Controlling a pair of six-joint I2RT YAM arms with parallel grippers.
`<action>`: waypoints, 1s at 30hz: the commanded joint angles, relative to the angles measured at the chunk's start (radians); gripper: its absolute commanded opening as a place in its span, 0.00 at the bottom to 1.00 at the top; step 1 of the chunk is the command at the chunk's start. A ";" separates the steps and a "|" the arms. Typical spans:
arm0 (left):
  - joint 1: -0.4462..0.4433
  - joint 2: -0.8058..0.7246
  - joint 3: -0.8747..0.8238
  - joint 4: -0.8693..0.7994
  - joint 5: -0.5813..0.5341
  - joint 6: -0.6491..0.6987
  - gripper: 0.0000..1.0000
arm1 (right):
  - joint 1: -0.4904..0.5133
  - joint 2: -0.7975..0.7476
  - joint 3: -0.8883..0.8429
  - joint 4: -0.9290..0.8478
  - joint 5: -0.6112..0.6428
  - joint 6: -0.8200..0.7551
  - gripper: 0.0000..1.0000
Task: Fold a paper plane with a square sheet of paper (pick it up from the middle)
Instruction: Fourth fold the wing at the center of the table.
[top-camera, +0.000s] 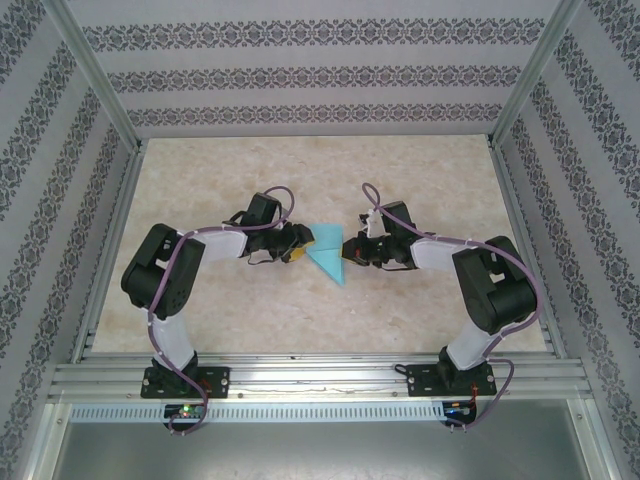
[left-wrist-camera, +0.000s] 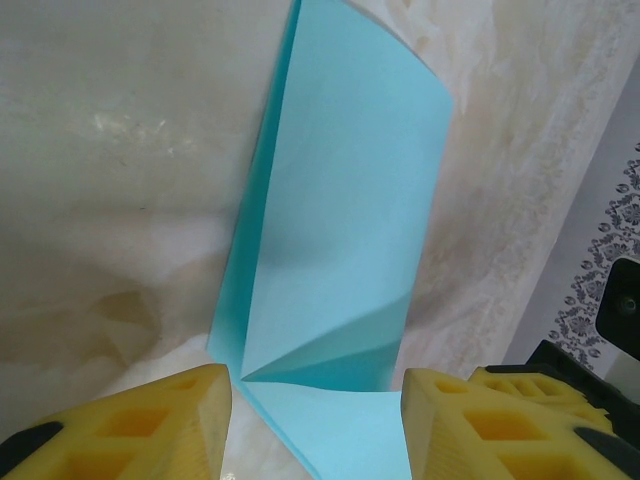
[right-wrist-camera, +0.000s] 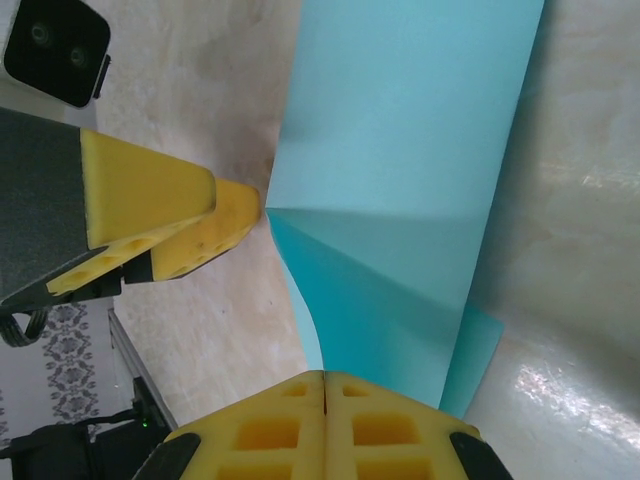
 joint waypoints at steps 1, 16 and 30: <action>0.010 0.025 0.030 0.024 0.016 -0.013 0.50 | -0.017 -0.029 -0.026 0.048 -0.029 0.017 0.02; -0.002 0.054 0.075 0.019 0.029 -0.012 0.50 | -0.021 -0.030 -0.074 0.126 -0.046 0.061 0.01; -0.004 0.062 0.050 0.059 0.043 -0.033 0.49 | -0.023 -0.030 -0.065 0.135 -0.057 0.071 0.01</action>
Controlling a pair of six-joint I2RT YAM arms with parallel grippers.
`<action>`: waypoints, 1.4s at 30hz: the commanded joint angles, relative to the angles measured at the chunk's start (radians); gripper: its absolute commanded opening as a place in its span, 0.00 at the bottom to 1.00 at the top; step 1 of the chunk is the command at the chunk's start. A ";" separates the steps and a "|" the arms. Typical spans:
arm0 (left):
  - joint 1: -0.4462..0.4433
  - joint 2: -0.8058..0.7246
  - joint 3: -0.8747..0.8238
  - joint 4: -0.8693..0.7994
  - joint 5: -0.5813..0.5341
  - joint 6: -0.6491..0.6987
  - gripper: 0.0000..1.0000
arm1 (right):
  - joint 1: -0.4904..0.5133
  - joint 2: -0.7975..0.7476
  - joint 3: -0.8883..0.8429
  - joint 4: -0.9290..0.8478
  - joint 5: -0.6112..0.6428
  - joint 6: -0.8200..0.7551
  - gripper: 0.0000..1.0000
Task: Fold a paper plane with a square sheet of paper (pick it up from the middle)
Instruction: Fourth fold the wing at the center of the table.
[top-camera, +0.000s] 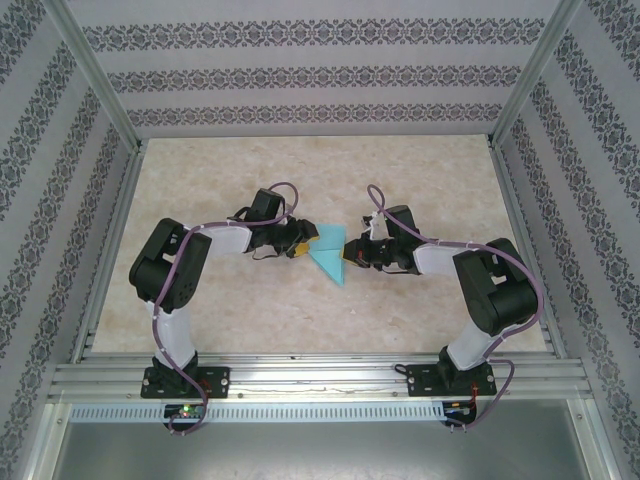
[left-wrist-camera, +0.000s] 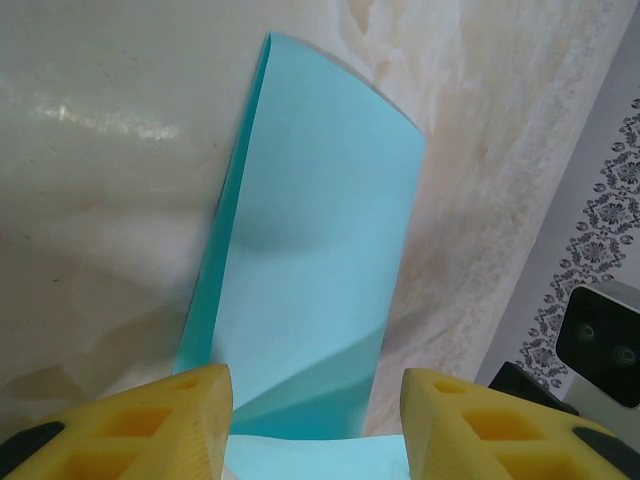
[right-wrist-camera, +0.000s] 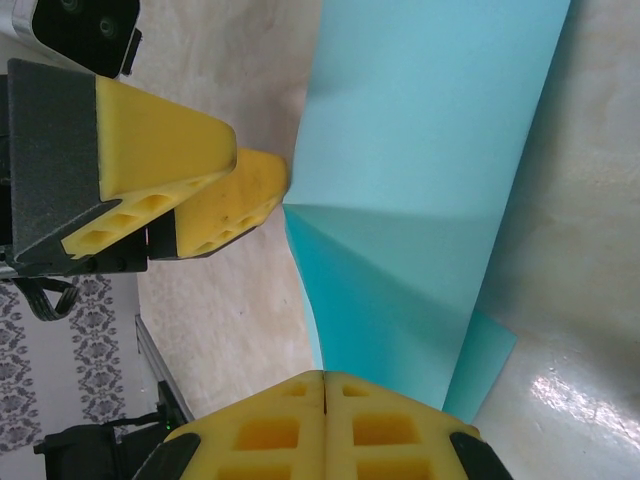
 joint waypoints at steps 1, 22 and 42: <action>-0.003 0.005 -0.006 0.035 0.011 -0.016 0.48 | -0.012 -0.019 -0.003 0.020 -0.029 0.005 0.02; -0.002 -0.064 -0.039 -0.042 -0.061 0.000 0.52 | -0.035 -0.035 -0.036 0.067 -0.042 0.021 0.01; -0.010 0.057 0.033 0.095 0.053 -0.072 0.48 | -0.035 -0.023 -0.053 0.121 -0.070 0.050 0.01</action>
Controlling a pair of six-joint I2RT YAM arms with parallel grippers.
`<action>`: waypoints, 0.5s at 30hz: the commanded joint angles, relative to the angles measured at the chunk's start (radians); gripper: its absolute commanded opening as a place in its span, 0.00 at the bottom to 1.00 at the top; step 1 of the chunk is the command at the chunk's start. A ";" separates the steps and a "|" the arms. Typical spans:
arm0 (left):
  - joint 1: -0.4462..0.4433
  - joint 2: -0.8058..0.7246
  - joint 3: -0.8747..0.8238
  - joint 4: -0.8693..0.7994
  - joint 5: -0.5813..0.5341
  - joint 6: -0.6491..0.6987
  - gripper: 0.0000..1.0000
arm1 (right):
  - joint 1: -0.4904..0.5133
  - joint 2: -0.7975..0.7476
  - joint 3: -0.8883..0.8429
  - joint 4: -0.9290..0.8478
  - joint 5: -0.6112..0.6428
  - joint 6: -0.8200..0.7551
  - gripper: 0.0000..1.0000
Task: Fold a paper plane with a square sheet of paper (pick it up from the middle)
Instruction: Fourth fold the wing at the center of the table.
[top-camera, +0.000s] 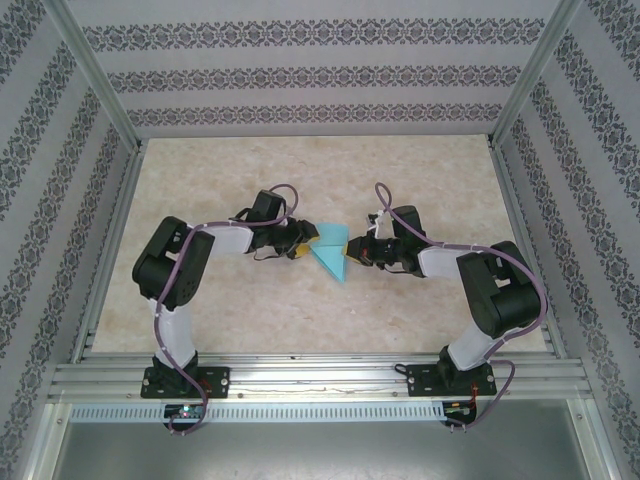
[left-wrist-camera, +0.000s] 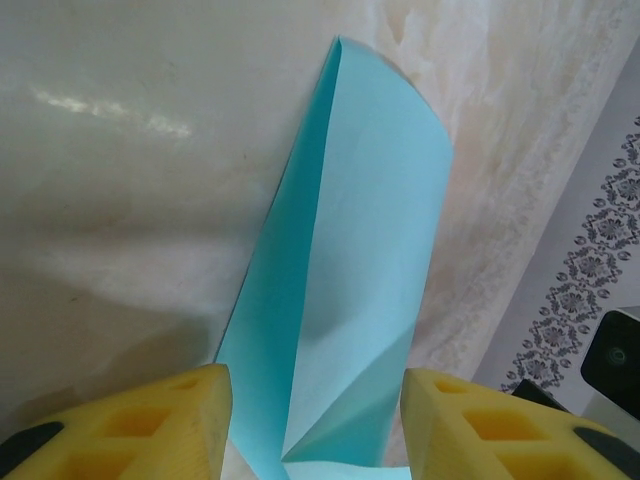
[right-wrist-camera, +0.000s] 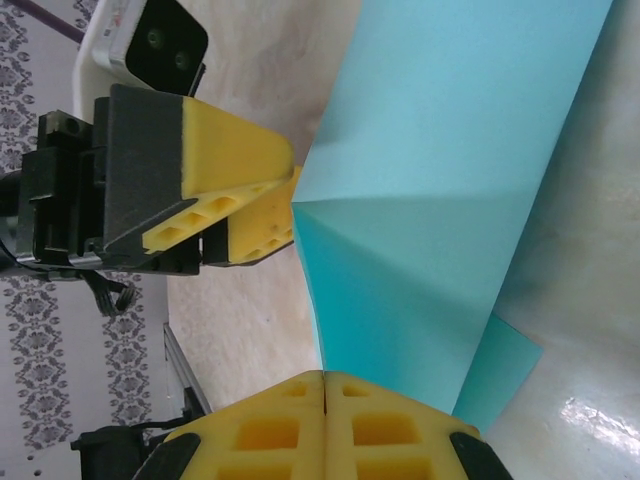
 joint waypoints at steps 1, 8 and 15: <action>-0.012 0.029 0.038 0.072 0.053 -0.024 0.47 | -0.003 0.001 -0.011 0.026 -0.029 0.004 0.01; -0.013 0.063 0.057 0.120 0.079 -0.044 0.44 | -0.005 0.014 -0.016 0.018 -0.020 -0.002 0.01; -0.012 0.107 0.113 0.110 0.096 -0.012 0.44 | -0.006 0.033 -0.028 0.018 -0.023 -0.003 0.01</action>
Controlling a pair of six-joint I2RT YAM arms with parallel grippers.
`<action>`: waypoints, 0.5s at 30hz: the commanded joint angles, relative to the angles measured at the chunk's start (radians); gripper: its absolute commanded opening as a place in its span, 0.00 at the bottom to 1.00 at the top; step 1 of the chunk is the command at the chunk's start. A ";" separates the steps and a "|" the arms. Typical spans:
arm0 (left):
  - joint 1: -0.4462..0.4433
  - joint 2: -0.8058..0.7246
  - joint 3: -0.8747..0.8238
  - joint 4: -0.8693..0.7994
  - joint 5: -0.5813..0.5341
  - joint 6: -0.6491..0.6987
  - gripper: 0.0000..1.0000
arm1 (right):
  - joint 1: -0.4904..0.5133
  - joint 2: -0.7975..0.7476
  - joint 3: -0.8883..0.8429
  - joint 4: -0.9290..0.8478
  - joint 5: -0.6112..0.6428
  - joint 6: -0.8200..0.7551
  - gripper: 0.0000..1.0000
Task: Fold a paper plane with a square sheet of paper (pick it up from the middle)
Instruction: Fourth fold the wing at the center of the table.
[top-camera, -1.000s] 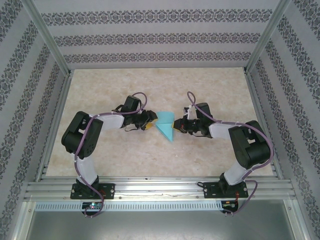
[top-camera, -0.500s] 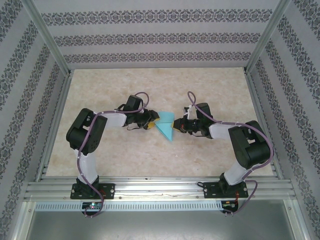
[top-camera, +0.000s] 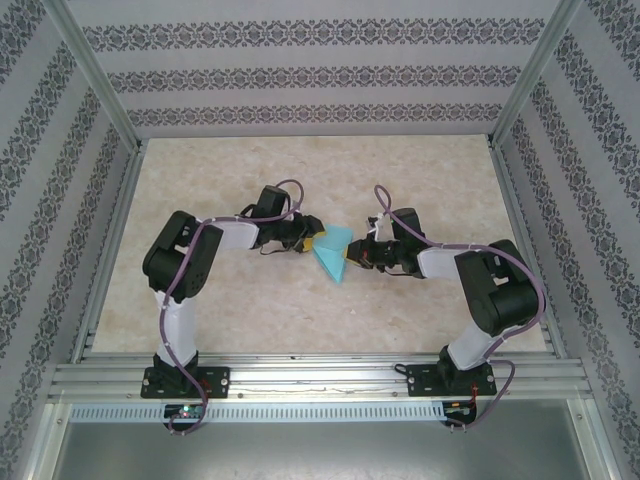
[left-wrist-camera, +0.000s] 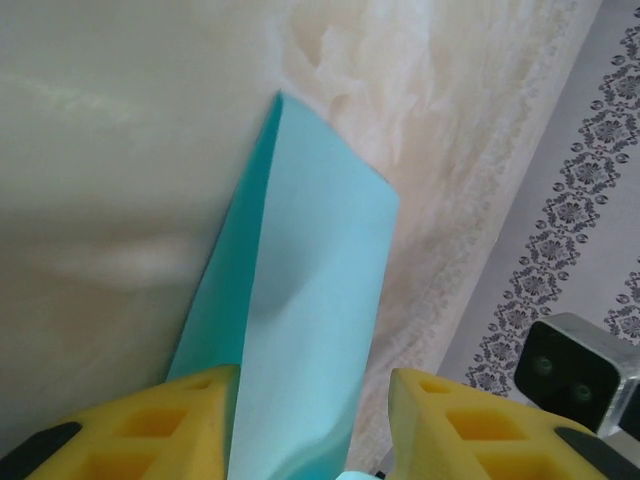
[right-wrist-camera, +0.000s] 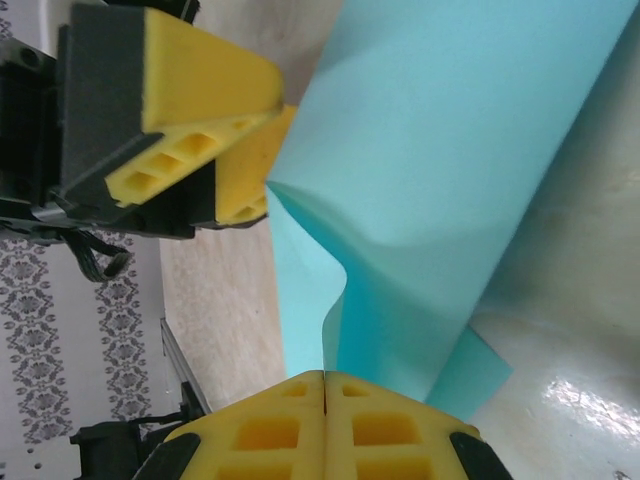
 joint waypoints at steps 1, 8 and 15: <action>-0.009 0.032 0.045 0.038 0.036 0.019 0.43 | -0.006 0.016 -0.018 0.018 -0.019 -0.005 0.01; -0.008 0.069 0.098 0.002 0.049 0.037 0.41 | -0.020 0.007 -0.036 0.012 -0.026 -0.014 0.01; -0.007 0.058 0.111 -0.066 0.024 0.089 0.21 | -0.026 0.025 -0.024 -0.036 -0.015 -0.047 0.03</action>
